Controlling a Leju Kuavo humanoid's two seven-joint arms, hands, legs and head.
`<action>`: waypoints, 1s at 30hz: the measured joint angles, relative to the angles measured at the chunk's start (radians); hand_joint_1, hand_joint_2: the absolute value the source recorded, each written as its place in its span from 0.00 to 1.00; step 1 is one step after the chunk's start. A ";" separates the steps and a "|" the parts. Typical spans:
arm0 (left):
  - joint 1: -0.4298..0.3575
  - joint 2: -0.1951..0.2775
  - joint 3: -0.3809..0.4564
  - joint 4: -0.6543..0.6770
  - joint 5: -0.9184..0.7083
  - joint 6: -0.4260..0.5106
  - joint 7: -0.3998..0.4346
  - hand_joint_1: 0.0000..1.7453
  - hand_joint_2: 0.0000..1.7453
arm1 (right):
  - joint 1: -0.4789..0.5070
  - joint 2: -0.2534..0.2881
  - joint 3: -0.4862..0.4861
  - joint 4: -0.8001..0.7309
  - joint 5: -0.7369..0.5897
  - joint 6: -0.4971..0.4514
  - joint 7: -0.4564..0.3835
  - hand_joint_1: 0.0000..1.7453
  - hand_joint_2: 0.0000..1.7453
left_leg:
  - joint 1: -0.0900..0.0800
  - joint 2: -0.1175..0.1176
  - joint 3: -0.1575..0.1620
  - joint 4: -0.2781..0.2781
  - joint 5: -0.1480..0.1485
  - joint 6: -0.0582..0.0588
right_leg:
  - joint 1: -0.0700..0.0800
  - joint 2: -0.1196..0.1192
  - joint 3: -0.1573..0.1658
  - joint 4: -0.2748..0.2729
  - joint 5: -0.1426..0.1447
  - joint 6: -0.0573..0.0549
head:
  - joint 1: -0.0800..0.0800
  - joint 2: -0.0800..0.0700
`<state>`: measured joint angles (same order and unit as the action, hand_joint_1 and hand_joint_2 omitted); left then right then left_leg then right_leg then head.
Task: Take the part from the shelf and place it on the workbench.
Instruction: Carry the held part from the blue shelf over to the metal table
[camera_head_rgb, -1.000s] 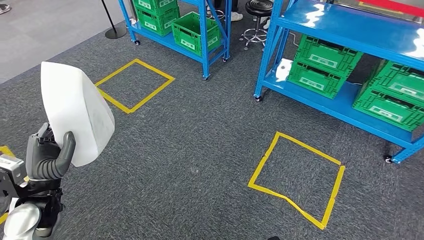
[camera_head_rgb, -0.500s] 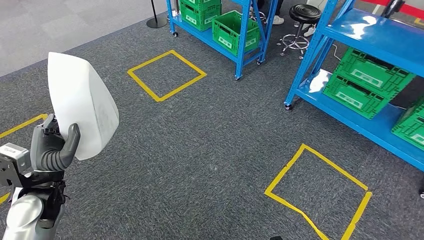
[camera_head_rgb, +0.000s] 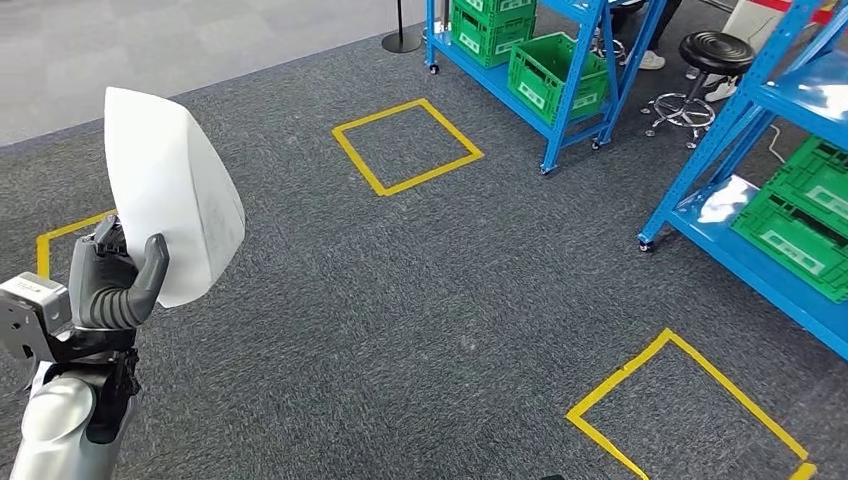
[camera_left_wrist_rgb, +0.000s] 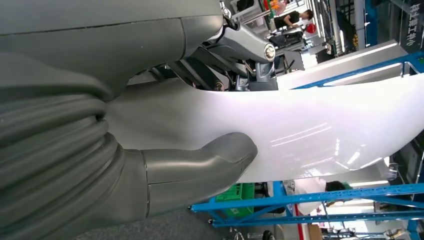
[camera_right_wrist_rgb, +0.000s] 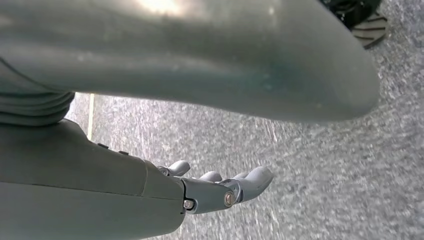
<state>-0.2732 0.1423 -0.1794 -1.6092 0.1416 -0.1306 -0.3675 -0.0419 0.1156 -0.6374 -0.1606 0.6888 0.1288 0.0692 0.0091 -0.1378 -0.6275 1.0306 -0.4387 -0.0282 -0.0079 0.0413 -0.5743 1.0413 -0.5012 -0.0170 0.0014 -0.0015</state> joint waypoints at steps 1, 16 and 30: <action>-0.004 0.000 0.000 0.000 -0.002 -0.002 0.001 1.00 1.00 | 0.000 0.000 -0.002 0.000 -0.002 0.001 -0.003 0.00 0.00 | -0.001 0.019 -0.007 0.010 -0.007 -0.004 | -0.001 -0.013 0.003 -0.005 0.004 -0.008 | -0.001 0.000; -0.054 0.024 -0.001 0.037 -0.006 -0.005 -0.006 1.00 1.00 | -0.002 -0.005 -0.018 0.000 -0.004 0.000 0.013 0.00 0.00 | -0.007 0.163 0.026 -0.005 -0.014 0.026 | 0.008 -0.167 0.013 0.002 -0.016 0.016 | -0.004 0.000; -0.016 0.100 0.001 0.046 0.009 0.057 -0.071 1.00 1.00 | 0.000 -0.006 -0.018 0.000 0.006 0.009 0.014 0.00 0.00 | 0.003 -0.020 0.005 -0.007 0.006 0.004 | 0.001 0.027 0.006 -0.006 0.000 0.006 | 0.002 0.000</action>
<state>-0.2888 0.2421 -0.1783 -1.5631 0.1506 -0.0733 -0.4382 -0.0414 0.1099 -0.6550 -0.1606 0.6947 0.1376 0.0829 0.0123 -0.1579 -0.6227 1.0235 -0.4325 -0.0238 -0.0065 0.0680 -0.5684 1.0354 -0.5016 -0.0112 0.0030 -0.0015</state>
